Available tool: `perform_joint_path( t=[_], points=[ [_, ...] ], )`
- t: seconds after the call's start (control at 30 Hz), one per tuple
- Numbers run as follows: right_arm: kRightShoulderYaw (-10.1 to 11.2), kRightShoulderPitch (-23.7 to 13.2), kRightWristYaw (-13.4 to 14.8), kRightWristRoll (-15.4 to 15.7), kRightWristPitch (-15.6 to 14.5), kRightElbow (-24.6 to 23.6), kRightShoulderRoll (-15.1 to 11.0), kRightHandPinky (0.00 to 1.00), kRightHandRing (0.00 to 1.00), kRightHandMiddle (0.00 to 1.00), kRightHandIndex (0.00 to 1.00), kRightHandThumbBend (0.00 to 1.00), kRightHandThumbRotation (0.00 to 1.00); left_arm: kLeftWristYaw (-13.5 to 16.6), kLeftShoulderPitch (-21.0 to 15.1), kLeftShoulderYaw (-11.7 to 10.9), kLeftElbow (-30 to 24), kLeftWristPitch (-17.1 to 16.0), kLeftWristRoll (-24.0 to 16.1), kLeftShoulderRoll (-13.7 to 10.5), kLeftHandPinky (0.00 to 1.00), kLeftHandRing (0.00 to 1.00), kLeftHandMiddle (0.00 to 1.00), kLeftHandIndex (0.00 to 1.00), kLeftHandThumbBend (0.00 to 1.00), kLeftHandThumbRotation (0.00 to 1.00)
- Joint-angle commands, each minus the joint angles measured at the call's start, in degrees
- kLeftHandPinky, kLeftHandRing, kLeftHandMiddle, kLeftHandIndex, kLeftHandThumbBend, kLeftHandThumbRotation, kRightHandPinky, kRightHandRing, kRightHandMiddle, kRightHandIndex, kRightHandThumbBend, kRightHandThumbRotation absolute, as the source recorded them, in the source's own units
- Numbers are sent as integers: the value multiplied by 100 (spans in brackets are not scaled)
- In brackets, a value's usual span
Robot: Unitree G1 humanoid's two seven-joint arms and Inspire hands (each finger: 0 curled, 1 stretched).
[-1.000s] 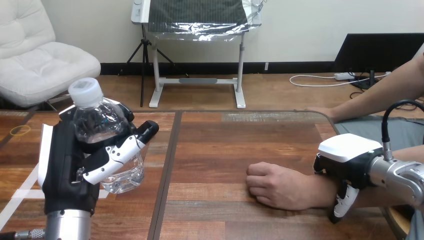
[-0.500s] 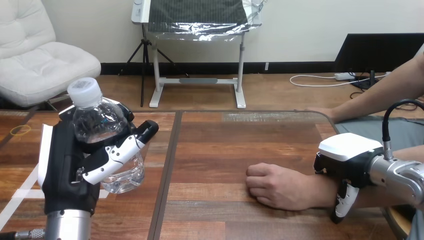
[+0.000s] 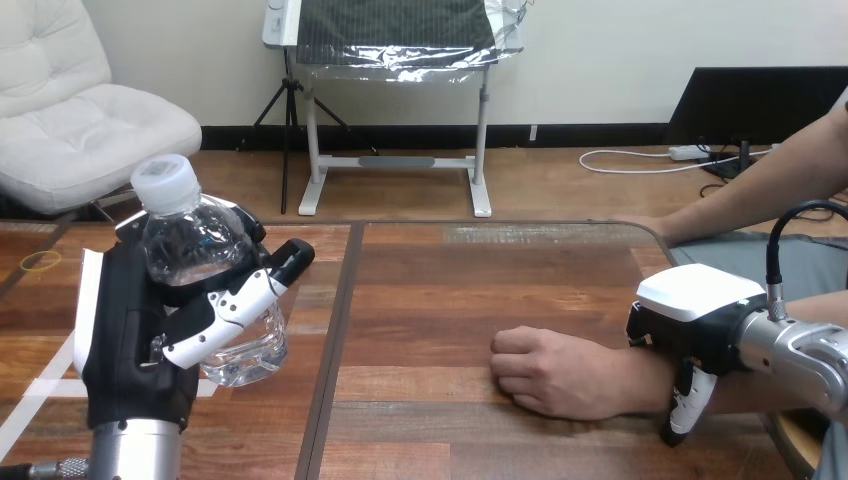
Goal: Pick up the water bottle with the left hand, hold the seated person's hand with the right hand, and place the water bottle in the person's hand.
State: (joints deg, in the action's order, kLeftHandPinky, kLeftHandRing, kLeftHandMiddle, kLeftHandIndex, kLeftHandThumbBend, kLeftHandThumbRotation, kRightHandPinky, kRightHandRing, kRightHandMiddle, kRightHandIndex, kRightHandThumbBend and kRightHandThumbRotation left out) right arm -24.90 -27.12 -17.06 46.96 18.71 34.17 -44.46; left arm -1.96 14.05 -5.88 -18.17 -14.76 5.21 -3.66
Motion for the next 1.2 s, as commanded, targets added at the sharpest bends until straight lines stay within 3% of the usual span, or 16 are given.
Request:
perform_joint_path(
  t=[0.0,0.63,1.17],
  points=[
    [-324,500,154,74,43,436,279,13,20,30,37,94,0,28,-386,-81,-320,-55,33,-33,17,24,29,34,47,0],
    [-344,679,1119,150,-17,446,336,9,15,23,28,86,0,-27,-376,-63,-340,-42,103,-10,17,23,29,34,46,0],
    [-241,731,1341,-68,19,448,363,5,11,18,20,82,0,-14,-385,-65,-259,-100,-8,-17,18,24,29,34,47,0]
  ],
)
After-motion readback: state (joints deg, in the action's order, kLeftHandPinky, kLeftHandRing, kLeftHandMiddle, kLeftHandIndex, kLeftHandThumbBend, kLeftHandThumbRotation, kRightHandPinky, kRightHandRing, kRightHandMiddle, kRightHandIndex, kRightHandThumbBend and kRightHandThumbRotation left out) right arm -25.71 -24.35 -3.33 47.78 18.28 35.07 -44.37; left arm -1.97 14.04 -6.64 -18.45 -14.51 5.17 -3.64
